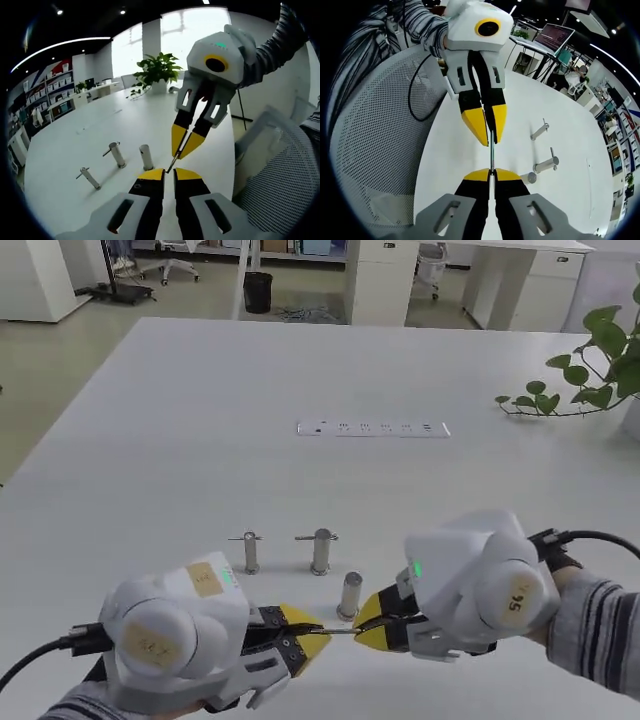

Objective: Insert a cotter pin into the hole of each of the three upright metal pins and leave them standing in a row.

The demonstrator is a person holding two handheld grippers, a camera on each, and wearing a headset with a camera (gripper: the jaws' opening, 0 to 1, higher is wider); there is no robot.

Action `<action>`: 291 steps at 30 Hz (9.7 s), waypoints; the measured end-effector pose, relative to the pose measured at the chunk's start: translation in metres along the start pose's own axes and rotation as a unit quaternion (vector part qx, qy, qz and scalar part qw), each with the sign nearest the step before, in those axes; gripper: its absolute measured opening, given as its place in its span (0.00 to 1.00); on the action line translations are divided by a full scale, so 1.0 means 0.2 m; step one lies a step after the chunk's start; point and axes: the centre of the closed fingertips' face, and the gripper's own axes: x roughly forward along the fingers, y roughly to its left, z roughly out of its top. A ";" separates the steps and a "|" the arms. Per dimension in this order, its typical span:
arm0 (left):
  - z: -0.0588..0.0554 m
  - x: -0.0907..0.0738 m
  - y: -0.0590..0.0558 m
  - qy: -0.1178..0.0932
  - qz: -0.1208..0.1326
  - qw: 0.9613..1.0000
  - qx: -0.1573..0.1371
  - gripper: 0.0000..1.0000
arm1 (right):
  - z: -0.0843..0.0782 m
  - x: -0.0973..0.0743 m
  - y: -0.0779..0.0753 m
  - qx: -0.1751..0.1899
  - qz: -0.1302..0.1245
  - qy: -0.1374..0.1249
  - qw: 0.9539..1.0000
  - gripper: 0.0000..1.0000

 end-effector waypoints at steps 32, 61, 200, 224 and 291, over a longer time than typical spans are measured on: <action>-0.04 0.20 0.20 -0.011 0.097 0.992 -0.081 0.35 | -0.34 -0.02 -0.22 0.041 -0.030 0.055 0.997 0.00; -0.10 0.50 0.24 0.024 0.103 0.988 -0.114 0.15 | -0.42 0.02 -0.30 0.017 -0.018 0.065 0.998 0.00; -0.12 0.29 0.23 0.018 0.145 0.976 -0.159 0.54 | -0.17 0.16 -0.32 0.195 -0.008 -0.001 0.981 0.08; -0.12 -0.03 0.37 0.001 0.180 0.972 -0.154 0.73 | -0.29 0.10 -0.45 0.209 -0.010 0.029 0.977 0.08; -0.15 -0.12 0.44 0.002 0.189 0.972 -0.143 0.74 | -0.37 0.12 -0.57 0.224 0.017 0.055 0.973 0.08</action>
